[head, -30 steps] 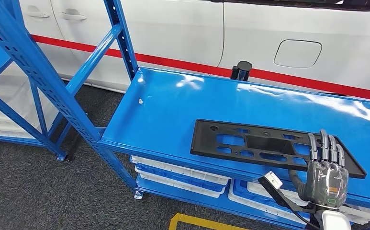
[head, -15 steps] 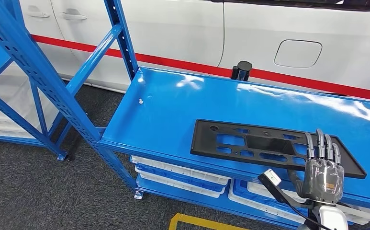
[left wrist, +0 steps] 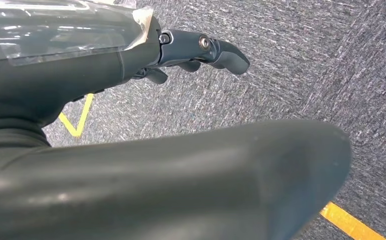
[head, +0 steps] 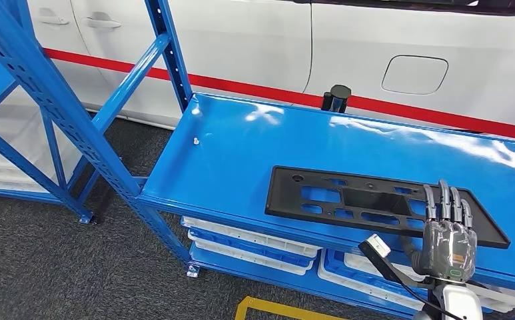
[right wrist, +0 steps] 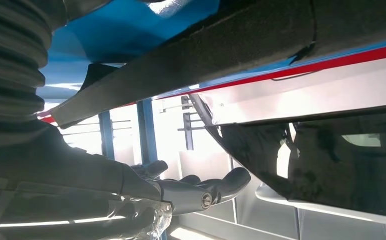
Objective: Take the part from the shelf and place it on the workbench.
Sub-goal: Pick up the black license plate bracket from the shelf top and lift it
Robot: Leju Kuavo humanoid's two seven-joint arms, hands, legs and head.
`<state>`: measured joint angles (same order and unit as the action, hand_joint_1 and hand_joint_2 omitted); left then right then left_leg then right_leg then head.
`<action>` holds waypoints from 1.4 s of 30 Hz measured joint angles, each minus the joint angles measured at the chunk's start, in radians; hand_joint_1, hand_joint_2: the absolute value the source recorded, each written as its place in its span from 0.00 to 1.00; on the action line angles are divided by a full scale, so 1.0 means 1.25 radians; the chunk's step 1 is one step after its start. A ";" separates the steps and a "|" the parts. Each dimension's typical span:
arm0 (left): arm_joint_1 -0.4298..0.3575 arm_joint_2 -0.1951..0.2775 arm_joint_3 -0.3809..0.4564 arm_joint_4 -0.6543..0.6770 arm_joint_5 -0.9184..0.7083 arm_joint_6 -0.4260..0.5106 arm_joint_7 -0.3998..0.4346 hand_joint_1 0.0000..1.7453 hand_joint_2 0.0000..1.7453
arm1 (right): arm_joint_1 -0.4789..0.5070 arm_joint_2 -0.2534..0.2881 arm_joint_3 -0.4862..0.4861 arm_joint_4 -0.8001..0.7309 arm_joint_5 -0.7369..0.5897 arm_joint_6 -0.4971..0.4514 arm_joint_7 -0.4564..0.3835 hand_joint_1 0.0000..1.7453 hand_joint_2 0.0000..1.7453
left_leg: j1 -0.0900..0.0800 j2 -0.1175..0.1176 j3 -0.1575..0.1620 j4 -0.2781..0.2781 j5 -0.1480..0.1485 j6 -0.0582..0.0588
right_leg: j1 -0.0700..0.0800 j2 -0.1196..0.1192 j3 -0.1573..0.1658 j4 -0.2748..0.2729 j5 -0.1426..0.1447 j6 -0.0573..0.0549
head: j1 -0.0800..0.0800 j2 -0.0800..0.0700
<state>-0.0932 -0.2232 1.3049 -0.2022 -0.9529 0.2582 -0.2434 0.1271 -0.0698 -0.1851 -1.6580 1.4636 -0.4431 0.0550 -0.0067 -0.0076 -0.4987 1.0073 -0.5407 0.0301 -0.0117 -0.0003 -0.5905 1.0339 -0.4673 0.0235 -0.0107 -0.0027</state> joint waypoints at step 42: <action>-0.001 0.010 -0.035 0.000 -0.034 -0.040 -0.012 0.00 1.00 | -0.081 -0.026 -0.039 0.144 -0.305 -0.169 -0.198 1.00 1.00 | 0.000 0.000 0.000 0.000 0.000 0.000 | 0.000 0.000 0.000 0.000 0.000 0.000 | 0.000 0.000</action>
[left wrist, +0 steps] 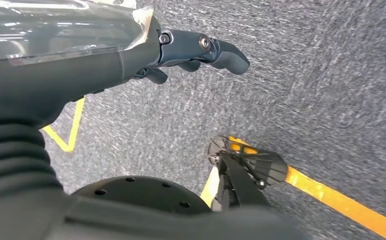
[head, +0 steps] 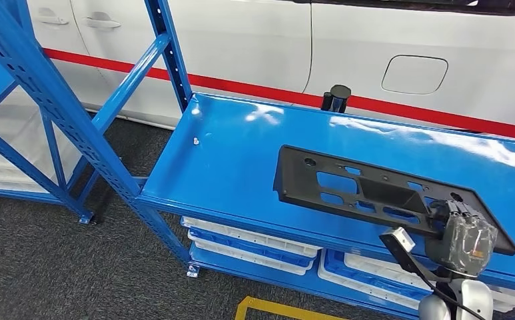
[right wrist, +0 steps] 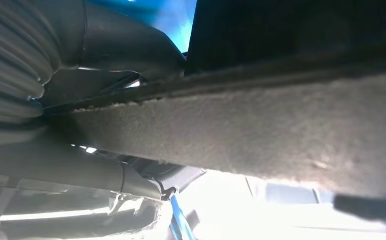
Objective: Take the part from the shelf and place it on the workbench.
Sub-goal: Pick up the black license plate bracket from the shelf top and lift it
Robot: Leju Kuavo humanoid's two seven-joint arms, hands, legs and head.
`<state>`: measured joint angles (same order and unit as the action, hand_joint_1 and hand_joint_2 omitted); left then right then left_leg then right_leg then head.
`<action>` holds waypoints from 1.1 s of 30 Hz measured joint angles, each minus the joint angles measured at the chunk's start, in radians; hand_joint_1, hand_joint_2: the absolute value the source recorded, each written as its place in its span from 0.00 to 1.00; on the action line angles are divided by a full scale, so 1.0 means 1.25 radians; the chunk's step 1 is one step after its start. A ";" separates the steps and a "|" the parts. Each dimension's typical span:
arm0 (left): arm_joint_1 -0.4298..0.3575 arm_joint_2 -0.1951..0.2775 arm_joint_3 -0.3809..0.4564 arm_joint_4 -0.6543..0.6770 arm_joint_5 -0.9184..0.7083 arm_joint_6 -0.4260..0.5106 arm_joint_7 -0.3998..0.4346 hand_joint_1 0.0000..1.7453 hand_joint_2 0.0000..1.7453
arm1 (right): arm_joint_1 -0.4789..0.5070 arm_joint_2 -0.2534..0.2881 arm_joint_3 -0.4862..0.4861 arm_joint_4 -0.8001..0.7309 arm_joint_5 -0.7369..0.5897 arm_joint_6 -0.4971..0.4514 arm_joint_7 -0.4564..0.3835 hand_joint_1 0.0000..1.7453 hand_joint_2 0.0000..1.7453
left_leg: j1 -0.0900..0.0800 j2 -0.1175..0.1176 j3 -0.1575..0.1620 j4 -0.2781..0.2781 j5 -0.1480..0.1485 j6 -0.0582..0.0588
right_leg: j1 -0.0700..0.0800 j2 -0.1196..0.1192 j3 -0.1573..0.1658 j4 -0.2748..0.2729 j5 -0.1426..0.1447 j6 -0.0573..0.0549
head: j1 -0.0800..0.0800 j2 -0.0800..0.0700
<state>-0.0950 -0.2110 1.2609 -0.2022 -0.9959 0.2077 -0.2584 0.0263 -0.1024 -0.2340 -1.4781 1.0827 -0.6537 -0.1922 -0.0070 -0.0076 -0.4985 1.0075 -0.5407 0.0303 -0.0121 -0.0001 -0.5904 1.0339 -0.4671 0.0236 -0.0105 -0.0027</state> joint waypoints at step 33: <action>-0.006 -0.004 0.026 0.001 0.059 0.024 0.026 0.00 1.00 | 0.059 0.095 0.139 -0.360 -0.865 0.551 -0.347 1.00 1.00 | 0.010 0.005 0.027 -0.061 0.044 0.027 | -0.005 0.000 -0.013 0.023 -0.017 0.017 | 0.002 0.000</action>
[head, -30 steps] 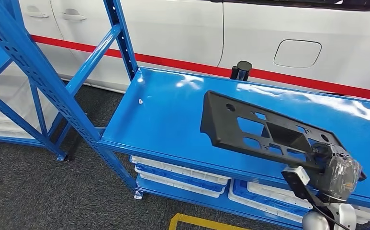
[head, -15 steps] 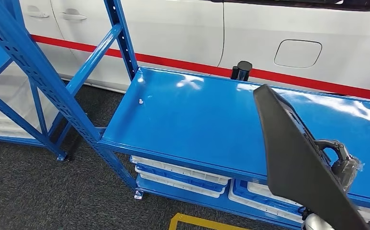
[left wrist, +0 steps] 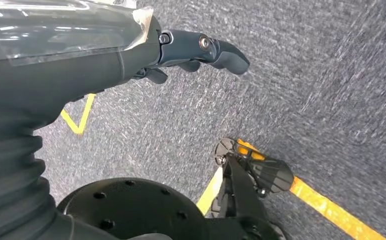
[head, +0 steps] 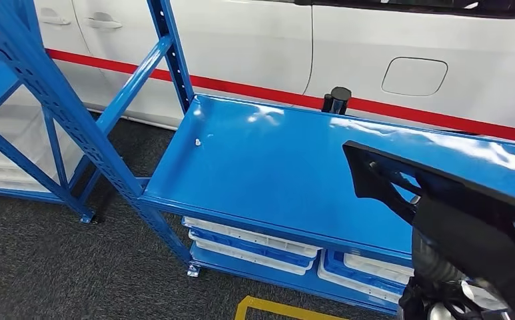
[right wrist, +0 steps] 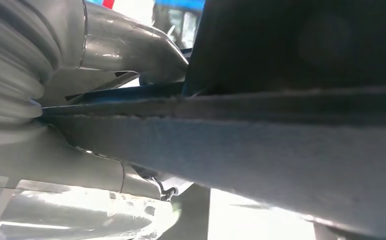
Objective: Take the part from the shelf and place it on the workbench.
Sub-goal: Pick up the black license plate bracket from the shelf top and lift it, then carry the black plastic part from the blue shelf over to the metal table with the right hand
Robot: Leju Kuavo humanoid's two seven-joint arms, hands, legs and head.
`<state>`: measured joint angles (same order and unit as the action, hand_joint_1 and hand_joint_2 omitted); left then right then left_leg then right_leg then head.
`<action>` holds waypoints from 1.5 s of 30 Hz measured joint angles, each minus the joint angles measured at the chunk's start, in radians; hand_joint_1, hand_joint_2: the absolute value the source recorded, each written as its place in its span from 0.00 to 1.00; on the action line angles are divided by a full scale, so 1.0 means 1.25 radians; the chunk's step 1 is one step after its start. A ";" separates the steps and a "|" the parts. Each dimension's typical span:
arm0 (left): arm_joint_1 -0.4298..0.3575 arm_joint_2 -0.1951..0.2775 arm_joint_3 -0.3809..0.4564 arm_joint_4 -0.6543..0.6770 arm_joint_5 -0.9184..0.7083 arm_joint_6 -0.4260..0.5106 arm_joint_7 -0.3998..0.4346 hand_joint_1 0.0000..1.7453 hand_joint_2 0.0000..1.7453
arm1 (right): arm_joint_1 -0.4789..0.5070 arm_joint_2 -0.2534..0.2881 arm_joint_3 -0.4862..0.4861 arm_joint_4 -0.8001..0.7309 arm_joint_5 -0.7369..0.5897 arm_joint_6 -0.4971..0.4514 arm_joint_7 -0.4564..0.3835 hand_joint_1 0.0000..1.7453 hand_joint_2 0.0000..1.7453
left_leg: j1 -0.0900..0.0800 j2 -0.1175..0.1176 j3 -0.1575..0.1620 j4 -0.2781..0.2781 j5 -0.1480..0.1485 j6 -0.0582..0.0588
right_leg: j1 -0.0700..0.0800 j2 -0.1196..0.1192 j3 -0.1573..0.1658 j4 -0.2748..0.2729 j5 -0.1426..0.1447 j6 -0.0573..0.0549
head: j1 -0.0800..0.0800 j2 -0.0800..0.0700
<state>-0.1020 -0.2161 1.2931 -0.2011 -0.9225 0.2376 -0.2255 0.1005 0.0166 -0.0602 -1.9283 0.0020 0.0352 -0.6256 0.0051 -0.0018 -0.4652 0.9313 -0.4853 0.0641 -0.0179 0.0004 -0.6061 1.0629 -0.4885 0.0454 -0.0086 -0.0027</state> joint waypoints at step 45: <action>-0.003 0.008 0.033 0.001 0.015 -0.016 -0.007 0.00 1.00 | -0.034 -0.001 0.034 0.044 -0.001 -0.021 0.002 1.00 1.00 | -0.016 0.010 -0.138 0.087 0.044 -0.026 | -0.013 0.001 0.075 -0.032 -0.035 0.013 | 0.001 0.000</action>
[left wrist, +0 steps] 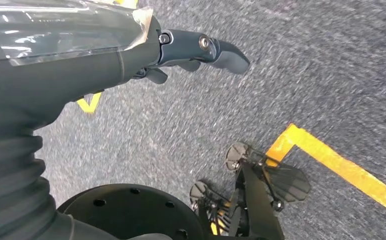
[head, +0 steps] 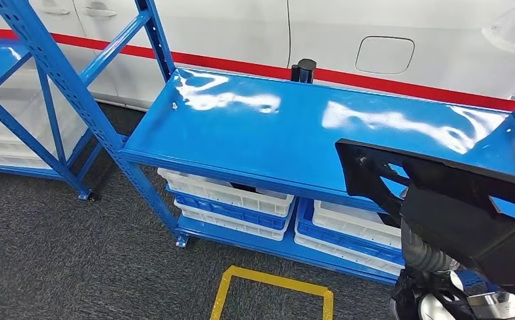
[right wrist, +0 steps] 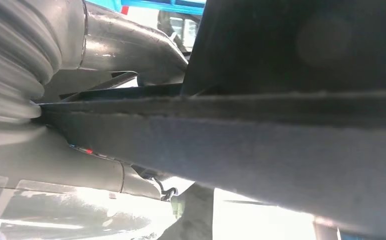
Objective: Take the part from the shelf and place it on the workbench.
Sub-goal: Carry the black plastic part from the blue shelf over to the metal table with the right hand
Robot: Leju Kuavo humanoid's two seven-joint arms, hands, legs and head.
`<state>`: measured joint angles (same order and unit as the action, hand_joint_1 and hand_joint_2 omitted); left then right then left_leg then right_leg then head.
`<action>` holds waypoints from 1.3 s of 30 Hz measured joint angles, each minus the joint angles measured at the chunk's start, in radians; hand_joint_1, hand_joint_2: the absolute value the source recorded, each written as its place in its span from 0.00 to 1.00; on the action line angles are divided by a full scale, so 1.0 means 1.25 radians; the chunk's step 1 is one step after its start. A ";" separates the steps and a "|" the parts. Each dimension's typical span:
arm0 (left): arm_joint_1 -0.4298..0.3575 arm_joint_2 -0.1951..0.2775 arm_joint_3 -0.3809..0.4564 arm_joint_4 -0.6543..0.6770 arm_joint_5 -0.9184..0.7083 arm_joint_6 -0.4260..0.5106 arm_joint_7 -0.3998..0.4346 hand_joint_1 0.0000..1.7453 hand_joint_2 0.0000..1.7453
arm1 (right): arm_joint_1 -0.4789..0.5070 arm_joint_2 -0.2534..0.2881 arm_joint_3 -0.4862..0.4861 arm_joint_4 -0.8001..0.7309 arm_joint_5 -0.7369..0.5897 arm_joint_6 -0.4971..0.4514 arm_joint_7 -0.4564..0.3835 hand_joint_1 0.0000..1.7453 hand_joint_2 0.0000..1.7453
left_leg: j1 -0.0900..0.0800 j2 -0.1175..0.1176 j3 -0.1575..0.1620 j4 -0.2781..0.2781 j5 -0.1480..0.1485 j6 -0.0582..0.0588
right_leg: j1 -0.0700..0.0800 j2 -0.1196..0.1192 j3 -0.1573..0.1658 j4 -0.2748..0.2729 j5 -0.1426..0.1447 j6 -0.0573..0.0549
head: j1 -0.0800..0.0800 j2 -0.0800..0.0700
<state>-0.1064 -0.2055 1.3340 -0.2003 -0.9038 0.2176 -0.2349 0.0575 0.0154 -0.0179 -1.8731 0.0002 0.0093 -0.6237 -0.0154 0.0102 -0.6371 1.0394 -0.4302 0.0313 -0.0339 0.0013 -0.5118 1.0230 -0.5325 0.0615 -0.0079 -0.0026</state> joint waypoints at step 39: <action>0.000 -0.006 0.000 0.003 -0.005 0.010 0.006 0.00 1.00 | 0.010 0.012 -0.008 0.008 0.022 -0.018 -0.019 1.00 1.00 | 0.032 -0.010 0.017 0.119 -0.075 -0.033 | 0.003 -0.008 -0.005 -0.036 0.039 -0.023 | -0.007 0.000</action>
<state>-0.1063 -0.2130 1.3340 -0.1961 -0.9098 0.2306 -0.2270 0.0706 0.0307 -0.0278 -1.8626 0.0272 -0.0128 -0.6474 0.0241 -0.0027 -0.6154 1.1883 -0.5243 -0.0103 -0.0300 -0.0082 -0.5175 0.9776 -0.4840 0.0323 -0.0167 -0.0027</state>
